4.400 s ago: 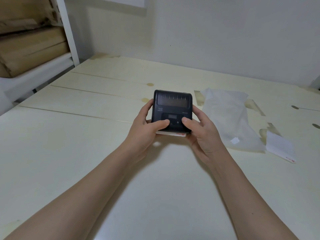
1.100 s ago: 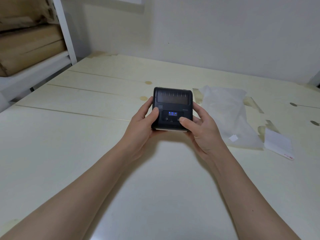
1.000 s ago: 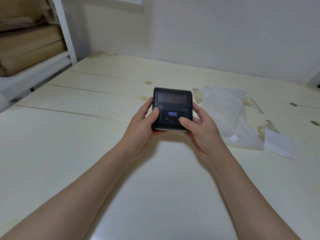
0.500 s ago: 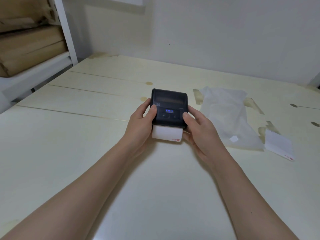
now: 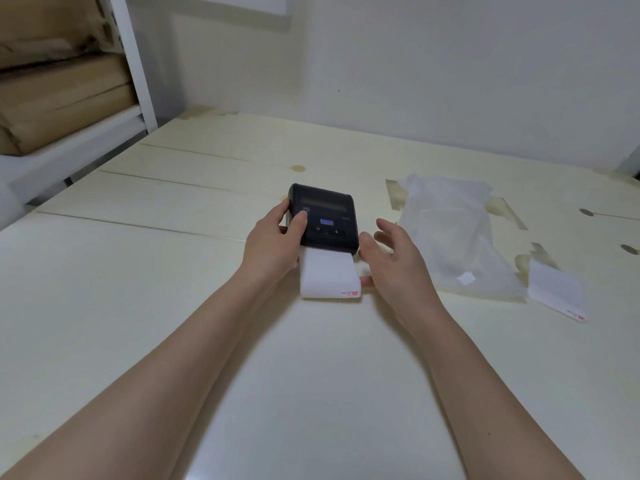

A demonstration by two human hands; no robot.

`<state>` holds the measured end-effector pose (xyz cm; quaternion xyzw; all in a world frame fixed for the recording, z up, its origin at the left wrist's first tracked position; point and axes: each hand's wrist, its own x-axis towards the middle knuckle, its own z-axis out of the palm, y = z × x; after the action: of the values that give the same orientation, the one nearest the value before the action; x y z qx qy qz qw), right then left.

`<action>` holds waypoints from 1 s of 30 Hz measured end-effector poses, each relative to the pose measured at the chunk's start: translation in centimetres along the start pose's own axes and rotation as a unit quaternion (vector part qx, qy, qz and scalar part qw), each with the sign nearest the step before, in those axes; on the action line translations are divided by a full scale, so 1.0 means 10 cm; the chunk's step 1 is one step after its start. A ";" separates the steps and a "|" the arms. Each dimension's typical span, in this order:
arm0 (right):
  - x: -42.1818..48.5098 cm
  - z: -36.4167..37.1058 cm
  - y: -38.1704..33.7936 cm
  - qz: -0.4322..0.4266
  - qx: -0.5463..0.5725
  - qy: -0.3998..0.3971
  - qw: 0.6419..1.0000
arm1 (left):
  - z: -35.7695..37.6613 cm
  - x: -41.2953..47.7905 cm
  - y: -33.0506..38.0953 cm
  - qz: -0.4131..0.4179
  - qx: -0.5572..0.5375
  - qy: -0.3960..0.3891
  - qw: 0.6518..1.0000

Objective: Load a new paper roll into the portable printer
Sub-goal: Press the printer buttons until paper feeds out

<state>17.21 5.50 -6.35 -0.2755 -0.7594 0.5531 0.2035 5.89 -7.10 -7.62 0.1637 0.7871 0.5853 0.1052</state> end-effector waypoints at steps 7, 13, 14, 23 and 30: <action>-0.03 -0.02 -0.02 0.005 0.004 -0.003 1.000 | -0.01 -0.02 0.00 0.032 0.092 0.061 0.993; -0.03 -0.16 -0.04 -0.006 0.005 0.024 1.000 | 0.25 -0.19 0.20 0.108 0.198 0.114 0.968; -0.03 -0.22 -0.04 -0.010 0.009 0.030 0.999 | 0.33 -0.22 0.25 0.124 0.206 0.107 0.965; -0.02 -1.29 0.30 -0.041 -0.063 0.205 0.976 | 1.20 -0.56 0.61 0.181 0.225 0.001 0.957; 0.11 -1.92 0.71 0.159 -0.350 0.312 0.869 | 1.67 -0.60 0.63 0.175 0.250 -0.025 0.952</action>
<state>29.51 21.86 -7.22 -0.6036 -0.7463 0.1613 0.2296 18.27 7.06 -6.62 0.3341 0.8645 0.3748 -0.0234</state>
